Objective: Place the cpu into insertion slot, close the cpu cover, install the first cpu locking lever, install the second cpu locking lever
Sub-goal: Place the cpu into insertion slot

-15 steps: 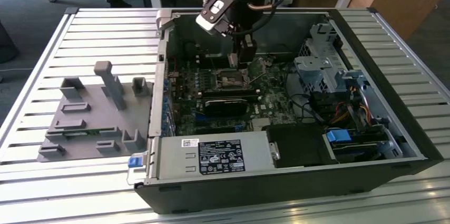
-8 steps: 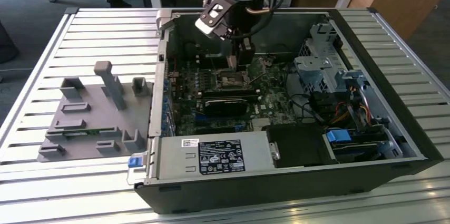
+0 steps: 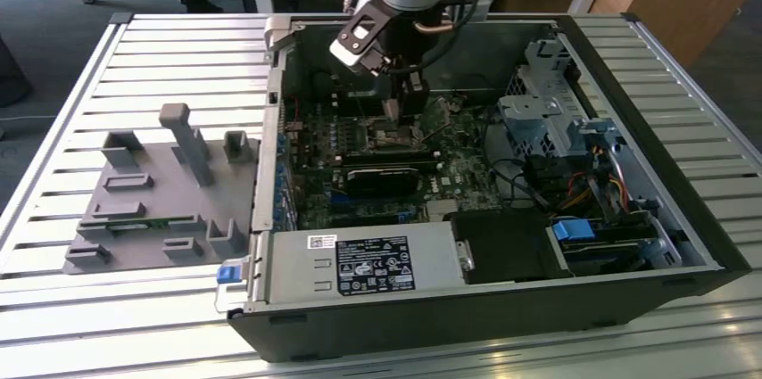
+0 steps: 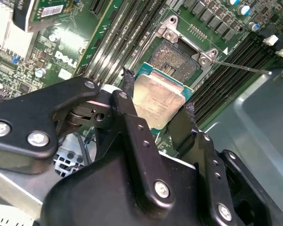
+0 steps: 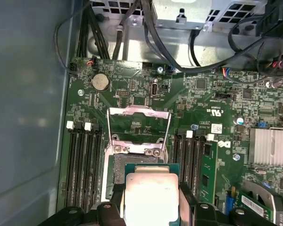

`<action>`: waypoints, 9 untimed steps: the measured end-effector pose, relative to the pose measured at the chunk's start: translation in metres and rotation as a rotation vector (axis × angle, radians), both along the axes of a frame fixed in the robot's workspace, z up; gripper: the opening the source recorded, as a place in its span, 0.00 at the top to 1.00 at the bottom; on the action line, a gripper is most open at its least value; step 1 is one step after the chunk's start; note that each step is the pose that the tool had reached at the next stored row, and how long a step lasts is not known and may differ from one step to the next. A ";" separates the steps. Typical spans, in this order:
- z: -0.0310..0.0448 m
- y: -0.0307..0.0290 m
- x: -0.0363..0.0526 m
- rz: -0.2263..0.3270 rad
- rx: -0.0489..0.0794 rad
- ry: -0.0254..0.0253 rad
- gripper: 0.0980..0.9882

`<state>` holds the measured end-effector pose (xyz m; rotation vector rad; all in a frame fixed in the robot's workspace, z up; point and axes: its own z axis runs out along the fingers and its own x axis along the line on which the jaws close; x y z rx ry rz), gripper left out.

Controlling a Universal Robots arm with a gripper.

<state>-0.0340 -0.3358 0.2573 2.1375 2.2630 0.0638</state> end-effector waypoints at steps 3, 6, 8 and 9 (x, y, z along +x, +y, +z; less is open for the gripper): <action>-0.0035 0.0019 -0.0002 0.000 0.000 0.0004 0.50; -0.0074 0.0030 -0.0004 -0.001 0.000 0.0009 0.50; -0.0099 0.0034 -0.0005 -0.002 0.000 0.0013 0.50; -0.0111 0.0037 -0.0007 -0.004 0.000 0.0014 0.50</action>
